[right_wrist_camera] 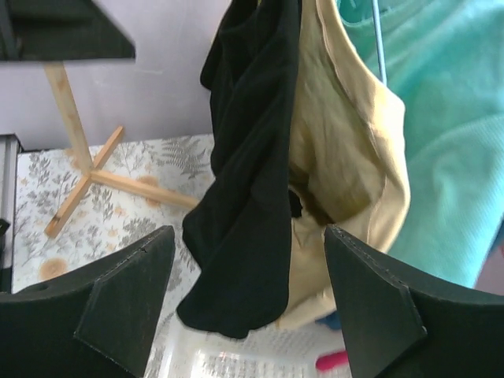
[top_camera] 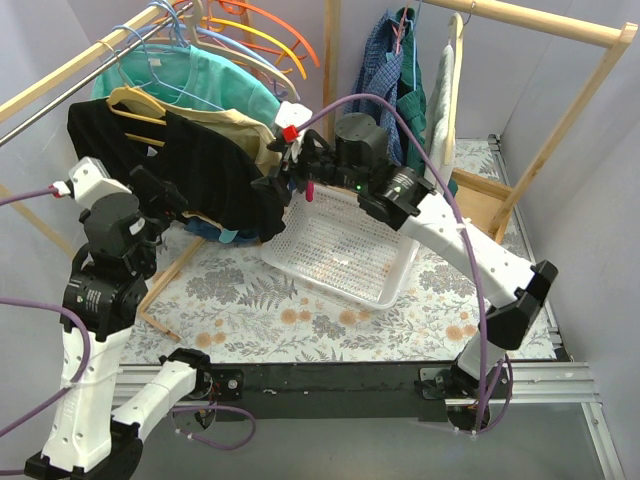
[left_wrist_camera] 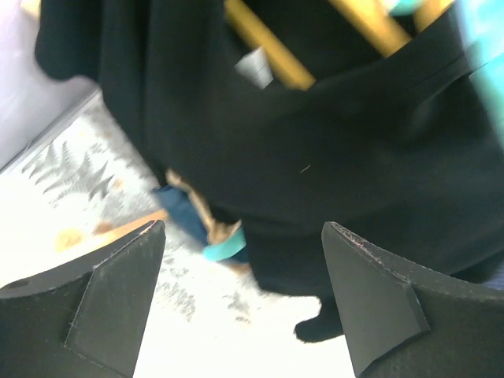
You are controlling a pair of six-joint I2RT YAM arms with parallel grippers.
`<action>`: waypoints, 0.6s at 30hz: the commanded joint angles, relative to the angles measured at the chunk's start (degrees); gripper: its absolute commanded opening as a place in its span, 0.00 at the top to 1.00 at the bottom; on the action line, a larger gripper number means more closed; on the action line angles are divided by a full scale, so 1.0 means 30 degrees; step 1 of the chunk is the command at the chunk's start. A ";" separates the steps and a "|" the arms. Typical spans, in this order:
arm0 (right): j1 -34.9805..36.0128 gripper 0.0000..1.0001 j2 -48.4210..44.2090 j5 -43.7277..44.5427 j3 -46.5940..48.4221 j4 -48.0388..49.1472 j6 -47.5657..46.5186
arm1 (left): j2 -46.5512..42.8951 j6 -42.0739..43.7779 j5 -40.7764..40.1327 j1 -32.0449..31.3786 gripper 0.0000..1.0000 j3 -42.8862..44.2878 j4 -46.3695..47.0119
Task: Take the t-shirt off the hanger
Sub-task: Pick up the hanger from the clothesline.
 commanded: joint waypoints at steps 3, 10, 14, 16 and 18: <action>0.0119 0.17 0.1791 -0.0959 0.1917 0.5396 -0.0058 | -0.1878 -0.1145 -0.0493 -0.0023 0.19 -0.2893 -0.1510; 0.0235 0.23 0.4661 -0.1517 0.5520 0.5867 0.0646 | -0.2670 -0.1468 -0.0317 -0.0023 0.18 -0.4301 -0.2214; 0.0236 0.23 0.6213 -0.1136 0.6811 0.6014 0.1115 | -0.2905 -0.1352 -0.0375 -0.0023 0.18 -0.4391 -0.2593; 0.0264 0.24 0.6655 -0.1223 0.7396 0.5839 0.1291 | -0.3022 -0.1293 -0.0463 -0.0023 0.18 -0.4332 -0.2741; 0.0294 0.25 0.7066 -0.1252 0.7574 0.5809 0.1409 | -0.3110 -0.1147 -0.0551 -0.0023 0.17 -0.4302 -0.2741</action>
